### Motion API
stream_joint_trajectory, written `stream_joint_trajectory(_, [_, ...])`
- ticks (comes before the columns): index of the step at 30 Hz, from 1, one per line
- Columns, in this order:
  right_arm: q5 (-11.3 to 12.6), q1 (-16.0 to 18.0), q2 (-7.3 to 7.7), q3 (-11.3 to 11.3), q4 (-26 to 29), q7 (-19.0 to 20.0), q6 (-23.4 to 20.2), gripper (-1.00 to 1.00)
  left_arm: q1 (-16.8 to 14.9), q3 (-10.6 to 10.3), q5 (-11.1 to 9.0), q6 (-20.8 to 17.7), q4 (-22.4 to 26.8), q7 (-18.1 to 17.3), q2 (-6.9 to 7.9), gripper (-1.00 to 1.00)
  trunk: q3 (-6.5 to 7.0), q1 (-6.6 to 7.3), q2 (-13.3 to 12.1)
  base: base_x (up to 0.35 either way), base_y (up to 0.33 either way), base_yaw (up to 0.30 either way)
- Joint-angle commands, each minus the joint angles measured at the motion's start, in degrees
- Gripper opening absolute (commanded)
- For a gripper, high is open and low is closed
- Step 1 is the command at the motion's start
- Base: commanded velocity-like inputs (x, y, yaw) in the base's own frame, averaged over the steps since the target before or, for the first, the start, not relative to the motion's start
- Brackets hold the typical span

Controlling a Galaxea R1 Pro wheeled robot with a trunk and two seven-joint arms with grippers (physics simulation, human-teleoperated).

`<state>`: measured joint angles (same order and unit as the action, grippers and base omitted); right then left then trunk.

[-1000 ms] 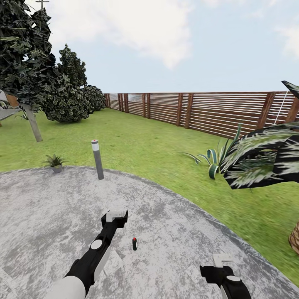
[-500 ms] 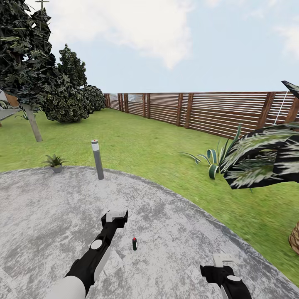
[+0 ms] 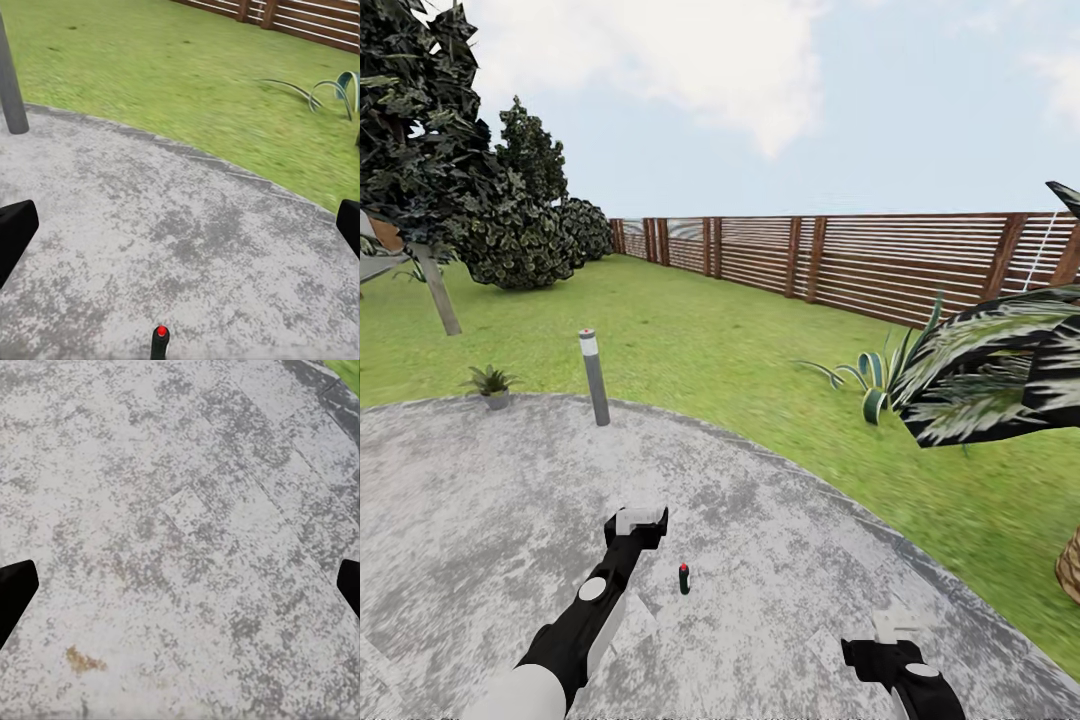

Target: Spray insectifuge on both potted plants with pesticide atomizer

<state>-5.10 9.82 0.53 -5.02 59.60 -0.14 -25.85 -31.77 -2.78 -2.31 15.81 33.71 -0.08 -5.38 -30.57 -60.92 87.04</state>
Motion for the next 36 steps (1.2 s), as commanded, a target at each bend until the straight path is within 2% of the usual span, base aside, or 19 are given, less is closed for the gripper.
stream_joint_trajectory(1, [-0.53, 0.03, 0.00, 0.01, 0.08, 0.05, -0.34, 1.00, -0.04, -0.12, -0.24, 0.18, -0.04, -0.01, 0.01, 1.00, -0.34, -0.22, 0.45, 0.000, 0.000, 0.000])
stream_joint_trajectory(24, [-0.53, 0.02, 0.00, -0.07, 0.09, 0.05, -0.34, 1.00, -0.04, -0.04, -0.24, 0.18, -0.05, -0.01, 0.10, 1.00, -6.55, -5.27, 9.67, 0.000, 0.000, 0.000])
stream_joint_trajectory(36, [-0.53, 0.02, 0.00, -0.07, 0.08, 0.05, -0.34, 1.00, -0.04, -0.11, -0.24, 0.18, -0.05, -0.01, 0.10, 1.00, -9.79, -7.91, 14.49, 0.000, 0.000, 0.063])
